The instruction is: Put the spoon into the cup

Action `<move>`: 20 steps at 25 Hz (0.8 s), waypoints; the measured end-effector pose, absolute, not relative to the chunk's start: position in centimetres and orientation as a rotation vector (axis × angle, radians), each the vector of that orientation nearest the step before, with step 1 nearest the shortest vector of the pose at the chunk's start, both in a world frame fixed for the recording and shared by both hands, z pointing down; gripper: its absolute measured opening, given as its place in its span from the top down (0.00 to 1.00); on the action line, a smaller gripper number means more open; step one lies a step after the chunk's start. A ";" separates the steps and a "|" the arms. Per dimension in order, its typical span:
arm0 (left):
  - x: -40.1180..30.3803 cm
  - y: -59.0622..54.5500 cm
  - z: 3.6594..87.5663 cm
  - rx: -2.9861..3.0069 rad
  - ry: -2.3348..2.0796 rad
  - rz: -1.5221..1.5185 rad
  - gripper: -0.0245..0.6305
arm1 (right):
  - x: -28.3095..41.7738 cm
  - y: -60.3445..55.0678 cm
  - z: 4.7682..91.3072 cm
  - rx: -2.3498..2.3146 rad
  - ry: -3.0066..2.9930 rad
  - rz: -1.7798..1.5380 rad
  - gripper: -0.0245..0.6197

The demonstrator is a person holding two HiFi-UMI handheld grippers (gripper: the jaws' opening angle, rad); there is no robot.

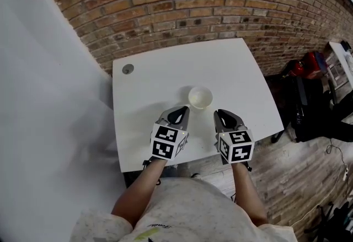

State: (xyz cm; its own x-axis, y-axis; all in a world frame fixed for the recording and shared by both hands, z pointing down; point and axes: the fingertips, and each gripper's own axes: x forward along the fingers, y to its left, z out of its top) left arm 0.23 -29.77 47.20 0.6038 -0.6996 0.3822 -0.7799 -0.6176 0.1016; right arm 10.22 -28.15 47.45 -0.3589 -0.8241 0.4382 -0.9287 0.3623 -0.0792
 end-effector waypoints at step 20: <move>3.8 -24.4 46.7 2.560 -1.295 0.418 0.97 | 15.1 -23.4 43.8 1.584 -2.409 0.328 0.95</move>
State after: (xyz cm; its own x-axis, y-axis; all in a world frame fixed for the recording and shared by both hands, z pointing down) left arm 3.77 -24.38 46.69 0.5659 -0.7425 0.3584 -0.8119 -0.5776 0.0853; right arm 15.07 -23.43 43.77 -0.3840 -0.8667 0.3185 -0.9203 0.3872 -0.0558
